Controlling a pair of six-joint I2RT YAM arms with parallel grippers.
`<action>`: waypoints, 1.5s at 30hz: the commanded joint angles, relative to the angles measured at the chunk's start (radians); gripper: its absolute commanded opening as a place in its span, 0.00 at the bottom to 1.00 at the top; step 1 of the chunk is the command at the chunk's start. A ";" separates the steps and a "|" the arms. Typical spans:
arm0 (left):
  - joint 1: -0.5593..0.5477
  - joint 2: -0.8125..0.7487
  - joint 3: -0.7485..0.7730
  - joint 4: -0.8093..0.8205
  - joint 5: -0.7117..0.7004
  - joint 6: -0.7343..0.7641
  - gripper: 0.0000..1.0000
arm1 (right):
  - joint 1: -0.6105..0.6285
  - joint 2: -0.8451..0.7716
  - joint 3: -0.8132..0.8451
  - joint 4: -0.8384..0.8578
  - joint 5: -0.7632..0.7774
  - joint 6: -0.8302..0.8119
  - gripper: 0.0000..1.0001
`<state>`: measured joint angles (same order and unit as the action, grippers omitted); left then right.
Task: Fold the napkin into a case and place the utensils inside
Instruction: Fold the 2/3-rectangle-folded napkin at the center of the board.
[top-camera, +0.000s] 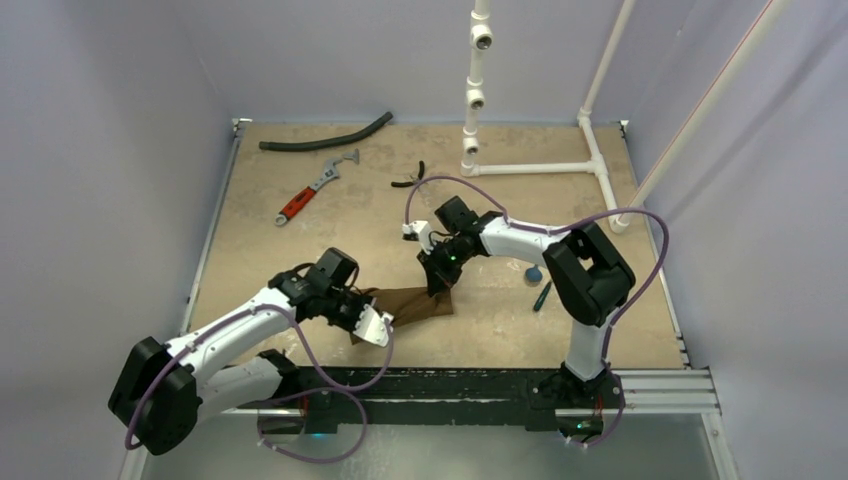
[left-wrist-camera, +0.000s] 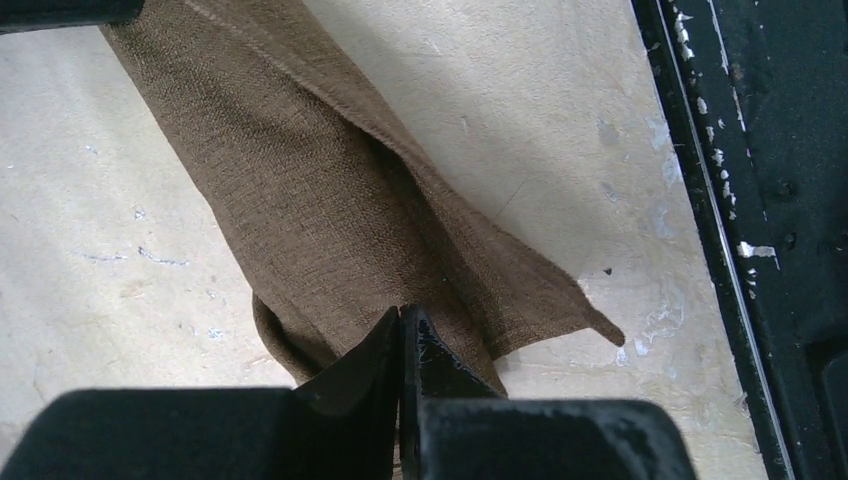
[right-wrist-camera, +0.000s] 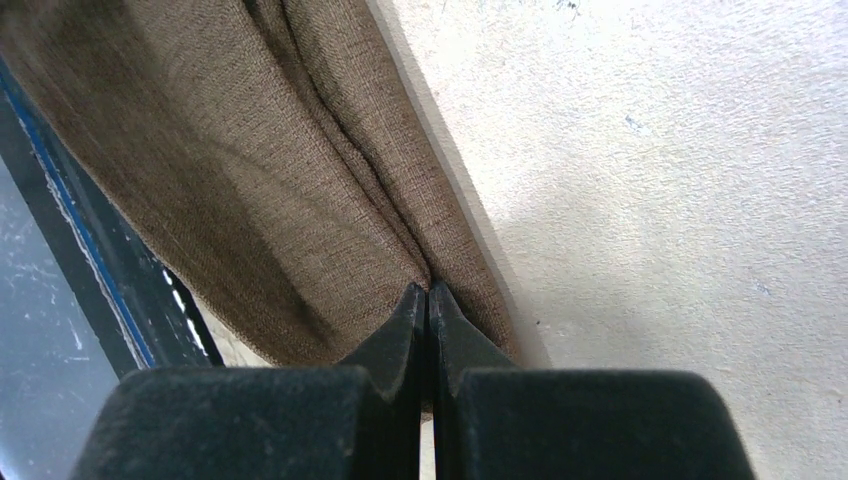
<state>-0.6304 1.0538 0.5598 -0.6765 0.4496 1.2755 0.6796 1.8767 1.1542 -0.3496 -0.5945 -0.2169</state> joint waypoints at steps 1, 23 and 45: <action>0.002 -0.008 0.026 0.033 0.035 -0.057 0.01 | -0.006 -0.057 -0.017 0.037 -0.019 0.023 0.00; -0.008 0.251 0.005 0.291 -0.016 0.061 0.01 | -0.024 -0.143 -0.085 0.191 0.015 0.156 0.22; 0.004 0.213 -0.069 0.412 -0.030 -0.043 0.00 | 0.196 -0.747 -0.473 0.480 0.042 -0.145 0.38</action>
<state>-0.6361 1.2633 0.5083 -0.2867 0.4248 1.3014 0.7559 1.1007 0.7124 0.0814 -0.6453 -0.3107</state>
